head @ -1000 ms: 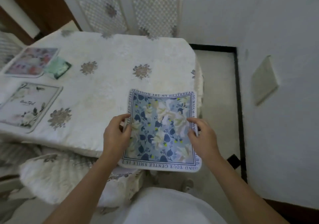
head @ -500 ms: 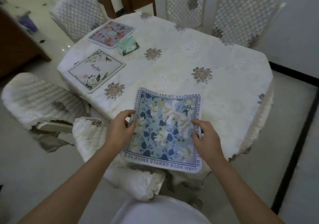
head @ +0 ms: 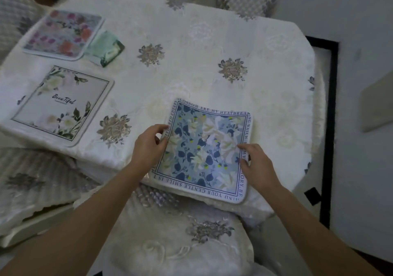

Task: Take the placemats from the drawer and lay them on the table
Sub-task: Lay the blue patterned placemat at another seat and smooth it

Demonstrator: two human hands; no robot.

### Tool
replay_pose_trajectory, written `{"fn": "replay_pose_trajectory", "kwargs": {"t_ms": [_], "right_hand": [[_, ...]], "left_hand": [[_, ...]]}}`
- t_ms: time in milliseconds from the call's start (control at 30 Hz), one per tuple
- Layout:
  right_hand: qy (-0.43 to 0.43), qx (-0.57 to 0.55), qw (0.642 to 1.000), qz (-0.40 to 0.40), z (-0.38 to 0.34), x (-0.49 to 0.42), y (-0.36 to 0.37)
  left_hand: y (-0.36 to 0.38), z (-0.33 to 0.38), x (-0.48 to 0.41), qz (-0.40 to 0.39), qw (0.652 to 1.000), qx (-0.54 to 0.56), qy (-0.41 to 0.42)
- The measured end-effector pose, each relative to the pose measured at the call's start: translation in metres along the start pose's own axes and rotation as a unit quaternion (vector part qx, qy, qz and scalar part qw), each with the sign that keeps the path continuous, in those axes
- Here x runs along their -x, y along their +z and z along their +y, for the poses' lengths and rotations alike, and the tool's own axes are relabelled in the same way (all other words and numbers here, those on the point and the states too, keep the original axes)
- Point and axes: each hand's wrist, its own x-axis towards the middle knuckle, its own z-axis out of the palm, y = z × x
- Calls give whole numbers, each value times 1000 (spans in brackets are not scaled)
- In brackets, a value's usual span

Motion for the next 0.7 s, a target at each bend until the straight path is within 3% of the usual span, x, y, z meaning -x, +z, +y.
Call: {"fn": "replay_pose_trajectory", "kwargs": {"t_ms": [133,400,700], "right_hand": [[55,13,998,2,2,5,21],[79,31,996,39,5,13,33],[50,88,992,81,17,11,35]], "left_hand": [[6,-22,-9,-24,1000,7,-18],[11,-43,-18,-56,998,-5,-7],[16,-53,-16,-79,990,-107,45]]}}
